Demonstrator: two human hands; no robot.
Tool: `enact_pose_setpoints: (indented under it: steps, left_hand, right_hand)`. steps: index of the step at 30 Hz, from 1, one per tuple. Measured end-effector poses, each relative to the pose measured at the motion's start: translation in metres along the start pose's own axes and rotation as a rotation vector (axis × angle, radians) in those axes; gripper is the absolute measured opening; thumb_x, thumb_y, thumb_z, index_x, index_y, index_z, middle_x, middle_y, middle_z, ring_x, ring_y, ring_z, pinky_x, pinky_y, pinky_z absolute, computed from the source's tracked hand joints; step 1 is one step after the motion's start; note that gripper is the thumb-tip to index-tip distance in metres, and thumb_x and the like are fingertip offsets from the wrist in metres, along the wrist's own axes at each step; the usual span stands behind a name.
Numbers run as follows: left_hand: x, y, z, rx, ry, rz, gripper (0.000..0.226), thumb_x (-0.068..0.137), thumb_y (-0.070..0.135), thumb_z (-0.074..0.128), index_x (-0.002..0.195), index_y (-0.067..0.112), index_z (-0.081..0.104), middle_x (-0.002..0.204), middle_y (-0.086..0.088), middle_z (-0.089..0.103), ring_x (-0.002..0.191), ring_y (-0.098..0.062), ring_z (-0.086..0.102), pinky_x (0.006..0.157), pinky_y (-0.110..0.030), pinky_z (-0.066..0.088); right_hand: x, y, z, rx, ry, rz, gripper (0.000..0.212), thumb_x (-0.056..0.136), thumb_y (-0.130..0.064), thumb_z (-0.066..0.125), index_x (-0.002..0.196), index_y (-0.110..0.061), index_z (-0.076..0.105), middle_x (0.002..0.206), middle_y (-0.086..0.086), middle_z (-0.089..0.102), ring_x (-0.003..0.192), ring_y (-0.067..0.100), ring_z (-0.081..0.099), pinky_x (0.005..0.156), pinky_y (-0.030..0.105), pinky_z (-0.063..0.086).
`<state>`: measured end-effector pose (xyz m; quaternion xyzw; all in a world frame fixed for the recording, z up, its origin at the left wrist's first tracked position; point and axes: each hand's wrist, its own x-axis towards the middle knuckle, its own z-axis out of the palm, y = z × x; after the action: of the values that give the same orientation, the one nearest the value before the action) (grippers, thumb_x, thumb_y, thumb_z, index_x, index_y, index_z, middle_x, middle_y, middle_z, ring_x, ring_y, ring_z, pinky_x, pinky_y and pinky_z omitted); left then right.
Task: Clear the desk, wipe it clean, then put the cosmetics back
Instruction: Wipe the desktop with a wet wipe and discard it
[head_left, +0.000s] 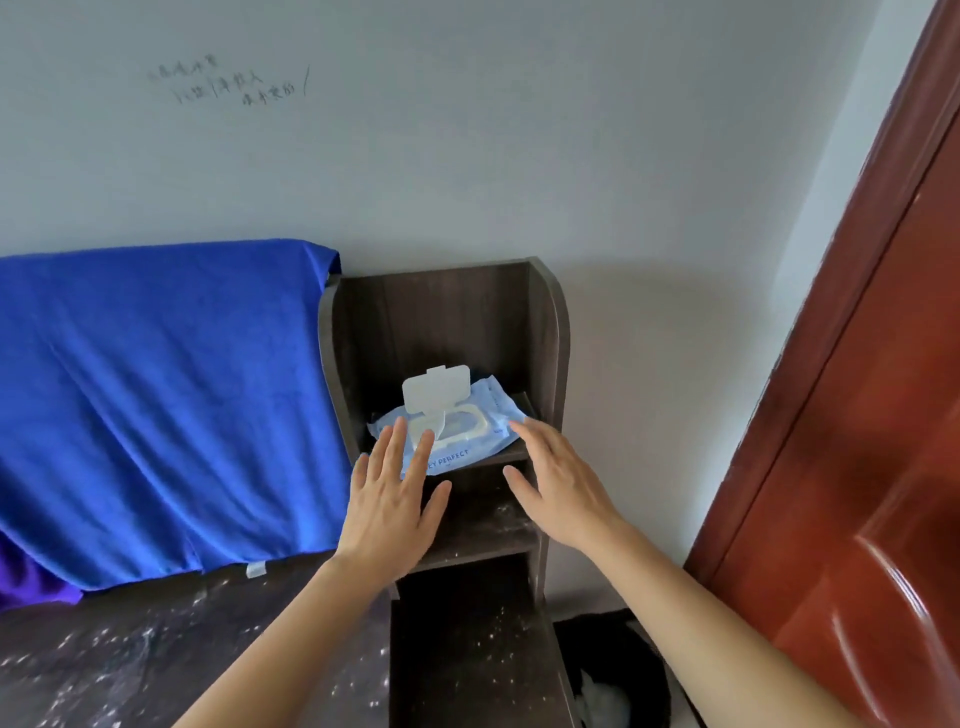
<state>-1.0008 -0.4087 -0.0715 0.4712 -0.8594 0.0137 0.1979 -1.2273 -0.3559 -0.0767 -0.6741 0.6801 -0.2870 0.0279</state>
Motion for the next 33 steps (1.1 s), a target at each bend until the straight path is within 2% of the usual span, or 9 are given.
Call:
enact_pose_setpoints:
  steps: [4, 9, 12, 15, 19, 23, 27, 29, 33]
  left_hand:
    - [0.051, -0.008, 0.015, -0.026, 0.031, 0.040, 0.062, 0.100, 0.051, 0.036, 0.153, 0.019, 0.031, 0.163, -0.014, 0.019, 0.149, -0.033, 0.021, 0.113, -0.055, 0.032]
    - [0.072, -0.019, 0.048, -0.057, -0.056, 0.038, 0.066, 0.102, 0.051, 0.030, 0.158, 0.025, 0.007, 0.166, -0.009, 0.001, 0.153, -0.026, 0.004, 0.121, -0.044, 0.019]
    - [0.073, -0.025, 0.059, -0.121, -0.059, 0.043, 0.068, 0.102, 0.049, 0.035, 0.157, 0.027, 0.000, 0.165, -0.009, 0.005, 0.152, -0.023, 0.009, 0.120, -0.037, 0.014]
    - [0.070, -0.026, 0.068, -0.113, -0.054, 0.048, 0.071, 0.102, 0.047, 0.037, 0.154, 0.036, -0.010, 0.164, -0.010, 0.009, 0.151, -0.022, 0.013, 0.120, -0.040, 0.015]
    - [0.071, -0.020, 0.070, -0.061, -0.048, 0.050, 0.061, 0.103, 0.039, 0.041, 0.157, 0.038, 0.012, 0.159, -0.019, 0.021, 0.147, -0.031, 0.022, 0.115, -0.047, 0.022]
    - [0.070, -0.019, 0.070, -0.084, -0.055, -0.054, 0.055, 0.103, 0.044, 0.037, 0.153, 0.022, 0.033, 0.159, -0.014, 0.026, 0.150, -0.029, 0.017, 0.121, -0.046, 0.019]
    - [0.062, -0.019, 0.068, -0.092, 0.032, -0.179, 0.063, 0.102, 0.046, 0.035, 0.152, 0.009, 0.032, 0.156, -0.014, 0.034, 0.149, -0.030, 0.022, 0.120, -0.038, 0.016]
    - [0.056, -0.020, 0.069, -0.086, 0.048, -0.240, 0.067, 0.101, 0.051, 0.034, 0.152, 0.008, 0.032, 0.156, -0.015, 0.035, 0.151, -0.028, 0.017, 0.121, -0.035, 0.009]
    - [0.055, -0.022, 0.072, -0.148, 0.047, -0.256, 0.065, 0.101, 0.051, 0.034, 0.152, 0.010, 0.032, 0.157, -0.014, 0.033, 0.152, -0.023, 0.013, 0.120, -0.034, 0.008]
  right_hand:
    - [0.045, 0.003, 0.004, 0.010, -0.006, -0.007, 0.058, 0.102, -0.038, 0.051, 0.154, -0.025, 0.028, 0.160, -0.006, 0.028, 0.144, 0.011, 0.033, 0.107, 0.020, 0.034]
    - [0.085, 0.009, 0.026, 0.052, -0.016, -0.026, 0.053, 0.104, -0.040, 0.044, 0.153, -0.024, 0.032, 0.159, -0.008, 0.031, 0.143, 0.010, 0.035, 0.107, 0.023, 0.035]
    - [0.099, 0.019, 0.049, 0.056, -0.092, -0.030, 0.055, 0.106, -0.042, 0.040, 0.155, -0.021, 0.029, 0.163, -0.006, 0.025, 0.147, 0.010, 0.029, 0.108, 0.018, 0.026]
    - [0.097, 0.031, 0.074, -0.021, -0.117, -0.062, 0.056, 0.107, -0.042, 0.032, 0.156, -0.014, 0.032, 0.166, 0.001, 0.019, 0.152, 0.015, 0.021, 0.119, 0.026, 0.023]
    - [0.099, 0.038, 0.080, -0.021, -0.112, -0.119, 0.057, 0.107, -0.041, 0.030, 0.155, -0.011, 0.033, 0.165, 0.006, 0.023, 0.152, 0.017, 0.020, 0.122, 0.032, 0.026]
    - [0.099, 0.038, 0.078, -0.015, -0.085, -0.149, 0.056, 0.107, -0.039, 0.033, 0.152, -0.006, 0.039, 0.162, 0.011, 0.030, 0.150, 0.022, 0.029, 0.119, 0.035, 0.032]
    - [0.099, 0.040, 0.077, 0.022, -0.114, -0.135, 0.057, 0.106, -0.041, 0.031, 0.153, -0.009, 0.037, 0.162, 0.008, 0.029, 0.150, 0.021, 0.028, 0.119, 0.036, 0.034]
    - [0.099, 0.041, 0.076, 0.022, -0.137, -0.132, 0.056, 0.106, -0.041, 0.031, 0.154, -0.012, 0.035, 0.163, 0.006, 0.027, 0.150, 0.019, 0.027, 0.119, 0.036, 0.034]
    - [0.094, 0.040, 0.070, 0.013, -0.145, -0.125, 0.053, 0.107, -0.041, 0.031, 0.152, -0.014, 0.039, 0.162, 0.007, 0.031, 0.149, 0.021, 0.029, 0.115, 0.035, 0.036]
